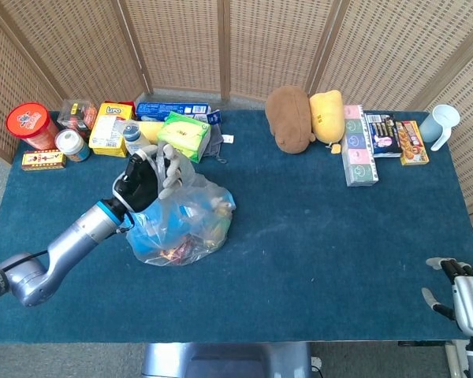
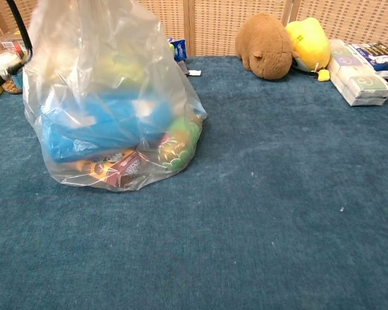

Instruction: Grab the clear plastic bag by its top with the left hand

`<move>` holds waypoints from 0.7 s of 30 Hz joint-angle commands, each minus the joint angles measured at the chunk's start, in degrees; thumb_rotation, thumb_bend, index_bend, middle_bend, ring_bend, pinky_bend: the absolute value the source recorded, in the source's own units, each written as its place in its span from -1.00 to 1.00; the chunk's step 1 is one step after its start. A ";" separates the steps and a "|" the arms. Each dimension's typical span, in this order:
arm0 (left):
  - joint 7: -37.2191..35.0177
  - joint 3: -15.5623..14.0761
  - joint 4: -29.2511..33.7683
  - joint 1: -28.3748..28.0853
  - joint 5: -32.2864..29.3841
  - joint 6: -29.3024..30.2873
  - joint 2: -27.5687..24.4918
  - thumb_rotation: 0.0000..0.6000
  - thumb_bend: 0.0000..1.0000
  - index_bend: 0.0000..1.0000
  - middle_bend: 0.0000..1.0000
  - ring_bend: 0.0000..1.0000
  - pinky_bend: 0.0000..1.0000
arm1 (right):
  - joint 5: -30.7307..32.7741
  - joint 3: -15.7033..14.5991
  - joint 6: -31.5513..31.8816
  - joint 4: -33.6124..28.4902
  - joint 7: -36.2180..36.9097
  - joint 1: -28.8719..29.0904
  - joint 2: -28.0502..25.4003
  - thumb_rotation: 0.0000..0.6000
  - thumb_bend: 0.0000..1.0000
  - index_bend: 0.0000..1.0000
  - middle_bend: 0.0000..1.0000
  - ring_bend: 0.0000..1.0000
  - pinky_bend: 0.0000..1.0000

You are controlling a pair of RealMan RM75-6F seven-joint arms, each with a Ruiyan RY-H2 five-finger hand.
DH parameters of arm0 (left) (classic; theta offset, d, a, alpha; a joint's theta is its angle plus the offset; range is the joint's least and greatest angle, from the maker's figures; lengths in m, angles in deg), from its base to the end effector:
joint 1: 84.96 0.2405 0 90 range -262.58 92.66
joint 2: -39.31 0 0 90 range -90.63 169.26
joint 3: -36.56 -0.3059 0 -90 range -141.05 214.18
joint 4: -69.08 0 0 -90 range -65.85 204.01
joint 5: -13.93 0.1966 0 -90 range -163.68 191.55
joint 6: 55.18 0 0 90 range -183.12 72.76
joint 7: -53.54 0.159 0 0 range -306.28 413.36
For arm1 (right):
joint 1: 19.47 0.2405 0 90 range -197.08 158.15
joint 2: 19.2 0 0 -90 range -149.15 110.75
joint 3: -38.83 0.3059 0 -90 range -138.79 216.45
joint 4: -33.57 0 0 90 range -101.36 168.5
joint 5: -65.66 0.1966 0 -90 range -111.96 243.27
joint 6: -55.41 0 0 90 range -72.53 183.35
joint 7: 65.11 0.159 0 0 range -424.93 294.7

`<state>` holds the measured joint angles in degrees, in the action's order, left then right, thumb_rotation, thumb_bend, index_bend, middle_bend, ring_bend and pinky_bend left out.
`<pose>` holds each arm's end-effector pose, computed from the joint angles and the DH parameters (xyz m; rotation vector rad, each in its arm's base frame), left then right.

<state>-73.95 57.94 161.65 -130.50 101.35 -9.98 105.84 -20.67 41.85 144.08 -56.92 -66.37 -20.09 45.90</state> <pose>-0.1044 0.4168 0.1330 0.3901 2.2217 1.3852 -0.3677 -0.1650 0.1989 1.3111 -0.8808 0.8490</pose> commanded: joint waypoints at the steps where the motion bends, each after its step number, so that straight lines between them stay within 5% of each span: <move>1: 1.13 0.74 1.92 0.01 -1.11 0.66 -2.15 -0.16 0.26 0.13 0.37 0.49 0.69 | -0.17 -0.02 0.03 -0.02 0.09 0.06 0.06 0.97 -0.43 -0.28 -0.18 -0.16 -0.14; 10: 7.43 5.33 9.31 -2.35 -6.81 -1.32 -9.54 0.08 0.36 0.19 0.39 0.49 0.69 | -0.79 0.10 0.46 0.24 0.88 0.20 0.42 0.98 -0.43 -0.27 -0.17 -0.16 -0.14; 21: 12.58 13.03 12.90 -6.86 -16.08 -6.55 -14.45 0.10 0.40 0.19 0.40 0.49 0.70 | -0.64 -0.05 0.69 1.10 1.73 -0.13 0.59 0.98 -0.42 -0.26 -0.17 -0.16 -0.13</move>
<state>-62.39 69.80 173.88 -136.55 86.52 -15.58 92.19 -21.31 41.80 144.76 -55.83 -64.64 -20.21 46.50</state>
